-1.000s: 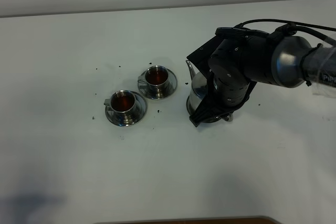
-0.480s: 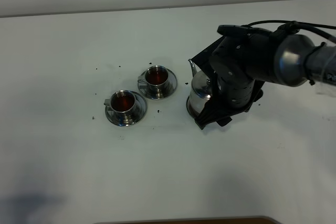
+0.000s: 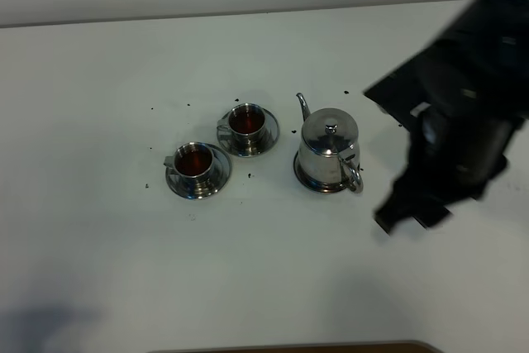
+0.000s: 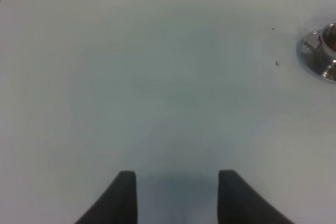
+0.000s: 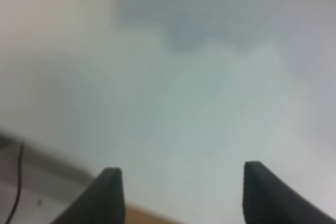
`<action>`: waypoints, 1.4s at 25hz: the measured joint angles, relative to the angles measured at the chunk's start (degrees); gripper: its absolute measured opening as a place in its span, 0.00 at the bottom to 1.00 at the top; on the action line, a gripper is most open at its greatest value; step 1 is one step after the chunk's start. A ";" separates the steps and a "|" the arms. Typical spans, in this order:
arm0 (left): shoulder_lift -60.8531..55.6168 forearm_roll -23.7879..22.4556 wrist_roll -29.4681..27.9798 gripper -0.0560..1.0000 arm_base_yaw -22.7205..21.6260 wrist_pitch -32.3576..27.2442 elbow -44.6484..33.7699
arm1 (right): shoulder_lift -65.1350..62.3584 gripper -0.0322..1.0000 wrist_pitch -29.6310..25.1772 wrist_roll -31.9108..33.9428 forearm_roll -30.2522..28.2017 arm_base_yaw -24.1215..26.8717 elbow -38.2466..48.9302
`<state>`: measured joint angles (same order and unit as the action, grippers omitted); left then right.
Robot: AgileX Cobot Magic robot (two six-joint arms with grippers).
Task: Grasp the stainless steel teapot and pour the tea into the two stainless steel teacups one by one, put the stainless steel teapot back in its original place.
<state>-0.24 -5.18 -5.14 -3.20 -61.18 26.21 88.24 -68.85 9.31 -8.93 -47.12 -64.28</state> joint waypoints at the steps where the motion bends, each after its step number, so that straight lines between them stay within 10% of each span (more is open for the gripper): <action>1: 0.00 0.00 0.00 0.45 0.00 0.00 0.00 | -3.62 0.49 -0.18 -0.89 1.19 0.00 2.67; 16: 0.00 0.00 0.00 0.45 0.00 0.00 0.00 | -54.25 0.47 -1.49 -5.29 4.01 0.00 31.34; 35: 0.00 0.00 -0.06 0.45 0.00 0.00 0.00 | -61.46 0.47 4.97 -6.32 1.55 0.13 34.21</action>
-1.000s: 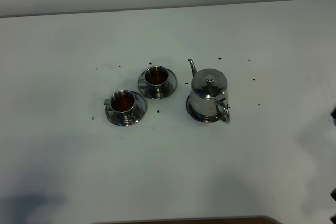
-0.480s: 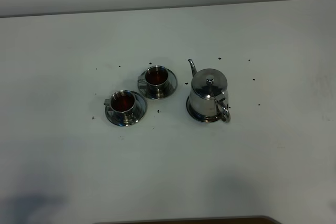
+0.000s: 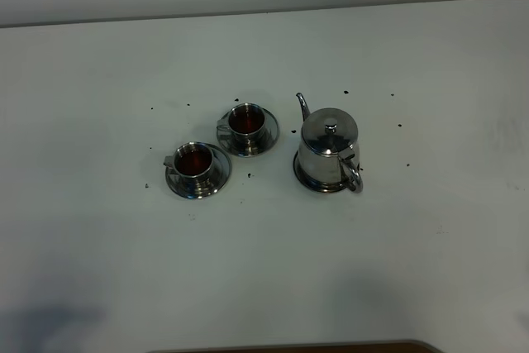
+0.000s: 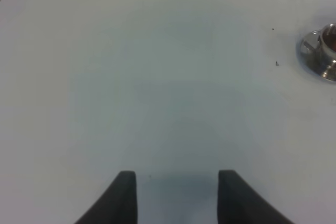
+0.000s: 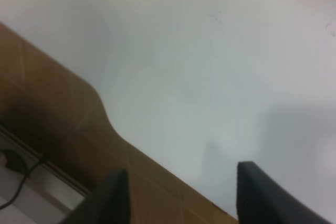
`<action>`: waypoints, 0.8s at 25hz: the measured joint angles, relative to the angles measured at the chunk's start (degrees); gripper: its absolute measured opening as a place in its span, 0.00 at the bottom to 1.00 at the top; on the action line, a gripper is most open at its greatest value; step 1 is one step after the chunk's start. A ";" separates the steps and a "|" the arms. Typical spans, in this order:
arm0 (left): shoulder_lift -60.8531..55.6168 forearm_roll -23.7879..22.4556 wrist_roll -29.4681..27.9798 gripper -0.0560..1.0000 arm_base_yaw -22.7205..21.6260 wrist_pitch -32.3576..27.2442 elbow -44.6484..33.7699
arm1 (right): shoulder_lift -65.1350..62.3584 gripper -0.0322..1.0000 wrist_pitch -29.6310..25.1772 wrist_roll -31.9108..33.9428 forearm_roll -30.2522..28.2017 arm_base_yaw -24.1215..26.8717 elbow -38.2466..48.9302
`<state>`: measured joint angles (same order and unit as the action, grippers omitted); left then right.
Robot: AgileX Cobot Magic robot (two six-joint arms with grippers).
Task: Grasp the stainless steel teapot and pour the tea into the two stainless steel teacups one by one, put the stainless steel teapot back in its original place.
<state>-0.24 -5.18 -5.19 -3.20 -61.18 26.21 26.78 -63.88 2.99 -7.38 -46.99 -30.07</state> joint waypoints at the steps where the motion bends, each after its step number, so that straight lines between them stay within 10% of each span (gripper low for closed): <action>1: 0.00 0.00 0.00 0.45 0.00 0.00 0.00 | -0.32 0.47 0.00 0.00 -0.06 0.50 0.00; 15: 0.00 0.00 0.00 0.45 0.00 0.00 0.00 | -9.62 0.47 0.08 0.22 -0.35 35.59 0.04; 20: 0.00 0.00 0.00 0.45 0.00 0.00 0.00 | -15.53 0.47 0.08 0.16 -0.24 39.88 0.04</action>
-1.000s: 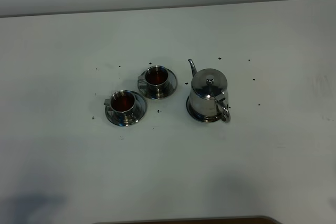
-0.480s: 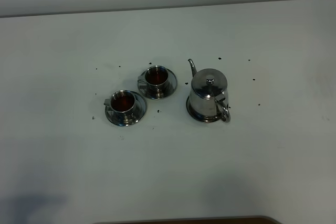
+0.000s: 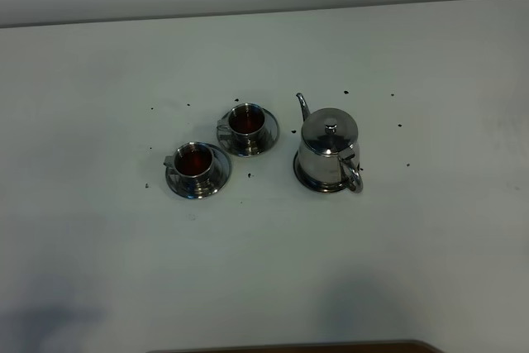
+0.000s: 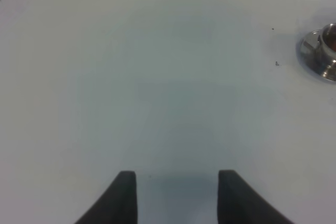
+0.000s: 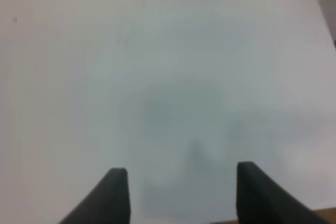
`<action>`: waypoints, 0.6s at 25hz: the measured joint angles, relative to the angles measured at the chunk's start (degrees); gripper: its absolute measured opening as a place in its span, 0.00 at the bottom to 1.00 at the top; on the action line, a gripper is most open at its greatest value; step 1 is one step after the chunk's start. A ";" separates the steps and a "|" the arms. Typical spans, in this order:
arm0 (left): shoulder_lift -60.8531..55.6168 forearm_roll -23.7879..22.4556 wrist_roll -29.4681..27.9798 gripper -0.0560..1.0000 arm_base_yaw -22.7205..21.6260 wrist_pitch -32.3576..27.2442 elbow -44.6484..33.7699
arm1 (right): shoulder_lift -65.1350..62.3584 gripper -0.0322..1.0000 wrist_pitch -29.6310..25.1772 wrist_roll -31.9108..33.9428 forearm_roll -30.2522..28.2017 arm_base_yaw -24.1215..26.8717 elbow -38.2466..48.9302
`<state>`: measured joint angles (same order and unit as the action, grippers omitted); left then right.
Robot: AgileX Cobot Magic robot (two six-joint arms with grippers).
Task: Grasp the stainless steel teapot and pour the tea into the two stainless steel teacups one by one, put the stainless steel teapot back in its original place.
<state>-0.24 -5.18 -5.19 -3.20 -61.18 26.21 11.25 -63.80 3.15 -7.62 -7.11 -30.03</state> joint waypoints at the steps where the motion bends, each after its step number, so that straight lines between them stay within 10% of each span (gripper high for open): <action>1: 0.00 0.00 0.00 0.45 0.00 0.00 0.00 | -0.93 0.47 0.00 -0.04 0.00 0.07 0.00; 15: 0.00 0.00 0.08 0.45 0.00 0.00 0.00 | -11.61 0.47 -0.10 -0.16 0.00 0.07 0.00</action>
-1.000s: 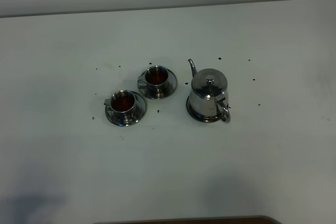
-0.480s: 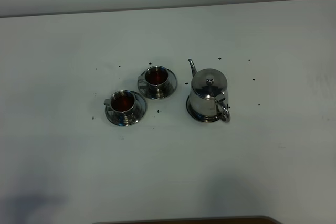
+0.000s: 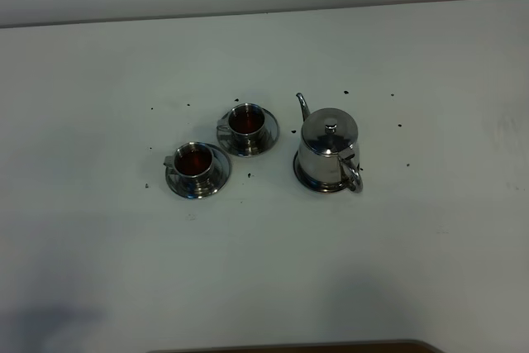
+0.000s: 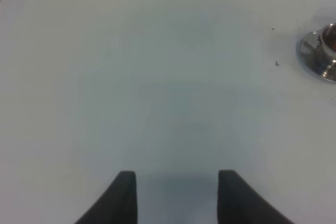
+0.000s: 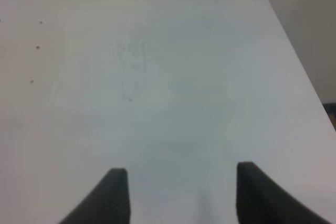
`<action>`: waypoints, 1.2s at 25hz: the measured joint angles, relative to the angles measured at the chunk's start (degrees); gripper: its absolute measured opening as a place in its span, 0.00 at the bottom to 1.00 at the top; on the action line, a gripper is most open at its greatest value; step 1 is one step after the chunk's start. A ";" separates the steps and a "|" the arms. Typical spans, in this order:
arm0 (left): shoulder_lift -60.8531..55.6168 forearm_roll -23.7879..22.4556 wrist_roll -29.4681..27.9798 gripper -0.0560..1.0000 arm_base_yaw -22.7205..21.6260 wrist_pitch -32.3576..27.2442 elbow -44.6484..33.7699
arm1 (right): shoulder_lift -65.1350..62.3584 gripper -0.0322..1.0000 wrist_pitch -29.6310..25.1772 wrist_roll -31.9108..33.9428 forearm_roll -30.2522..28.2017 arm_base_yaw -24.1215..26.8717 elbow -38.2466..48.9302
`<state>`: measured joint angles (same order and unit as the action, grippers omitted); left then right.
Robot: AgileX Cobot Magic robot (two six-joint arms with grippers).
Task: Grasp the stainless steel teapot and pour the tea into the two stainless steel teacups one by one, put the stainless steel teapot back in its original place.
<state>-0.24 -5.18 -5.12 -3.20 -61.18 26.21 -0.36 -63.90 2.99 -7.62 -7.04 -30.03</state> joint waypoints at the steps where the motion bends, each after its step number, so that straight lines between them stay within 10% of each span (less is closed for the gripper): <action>1: 0.00 0.00 0.00 0.45 0.00 0.00 0.00 | 0.00 0.47 0.00 0.00 0.00 0.00 0.00; 30: 0.00 0.00 -0.11 0.45 0.00 0.00 0.00 | -0.05 0.47 0.00 0.00 0.00 0.00 0.00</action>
